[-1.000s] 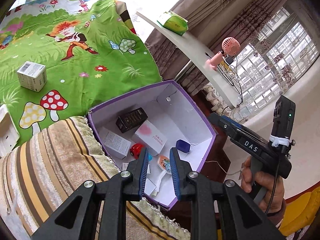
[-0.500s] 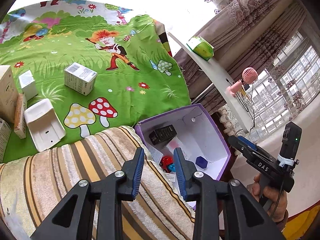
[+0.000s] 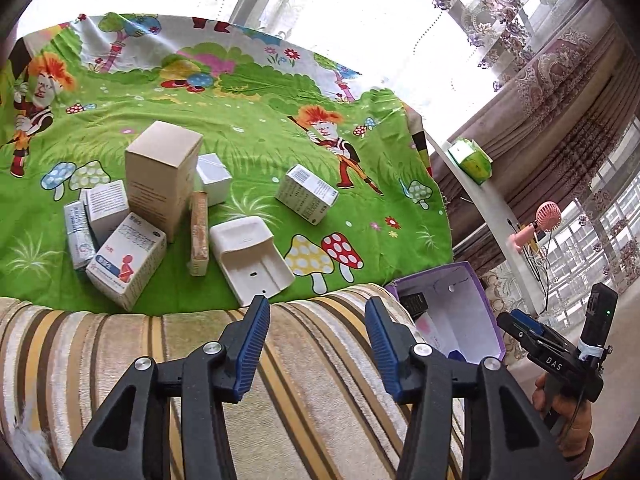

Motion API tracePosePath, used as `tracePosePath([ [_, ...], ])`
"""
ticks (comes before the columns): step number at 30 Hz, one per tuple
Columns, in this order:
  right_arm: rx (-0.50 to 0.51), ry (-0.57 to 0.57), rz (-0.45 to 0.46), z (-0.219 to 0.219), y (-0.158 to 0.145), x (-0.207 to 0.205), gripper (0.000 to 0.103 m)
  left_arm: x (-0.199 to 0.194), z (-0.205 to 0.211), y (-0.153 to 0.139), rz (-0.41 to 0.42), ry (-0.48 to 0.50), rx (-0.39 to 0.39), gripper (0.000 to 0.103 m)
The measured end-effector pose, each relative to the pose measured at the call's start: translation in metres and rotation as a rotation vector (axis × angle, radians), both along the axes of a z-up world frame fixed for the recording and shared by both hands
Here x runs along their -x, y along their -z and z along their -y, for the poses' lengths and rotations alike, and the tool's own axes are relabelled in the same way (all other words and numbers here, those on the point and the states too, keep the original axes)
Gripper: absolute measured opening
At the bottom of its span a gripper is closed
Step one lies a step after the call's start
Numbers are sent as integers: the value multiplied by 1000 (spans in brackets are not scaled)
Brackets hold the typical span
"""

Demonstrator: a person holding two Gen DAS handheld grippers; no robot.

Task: Organize rigid objects
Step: 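Move both open grippers back over the remaining items on the bed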

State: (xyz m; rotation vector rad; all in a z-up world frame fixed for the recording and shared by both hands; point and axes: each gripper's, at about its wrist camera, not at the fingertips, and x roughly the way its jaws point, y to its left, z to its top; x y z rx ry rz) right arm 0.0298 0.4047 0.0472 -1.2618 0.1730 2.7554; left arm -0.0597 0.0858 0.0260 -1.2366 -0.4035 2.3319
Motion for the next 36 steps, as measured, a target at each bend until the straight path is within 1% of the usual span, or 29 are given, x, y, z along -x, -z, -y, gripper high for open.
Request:
tracePosePath([
  [7, 0, -85, 19, 36, 5, 13, 80, 1, 56, 7, 21, -108, 19, 58],
  [9, 0, -110, 26, 46, 8, 17, 80, 3, 69, 9, 26, -134, 35, 60],
  [14, 14, -179, 49, 76, 15, 30, 82, 9, 90, 15, 42, -172, 91, 61],
  [17, 15, -228, 62, 98, 19, 40, 84, 15, 90, 17, 48, -156, 148, 61],
  [20, 2, -285, 84, 121, 25, 56, 85, 24, 84, 22, 58, -105, 219, 61],
  [23, -14, -331, 104, 143, 30, 73, 85, 33, 79, 28, 68, -79, 280, 61],
  [27, -13, -385, 140, 169, 41, 95, 85, 45, 77, 34, 71, -64, 333, 61],
  [31, -52, -422, 164, 191, 51, 112, 85, 55, 76, 41, 88, -62, 364, 61],
  [36, -107, -470, 209, 213, 65, 128, 85, 62, 67, 39, 41, -37, 418, 61],
])
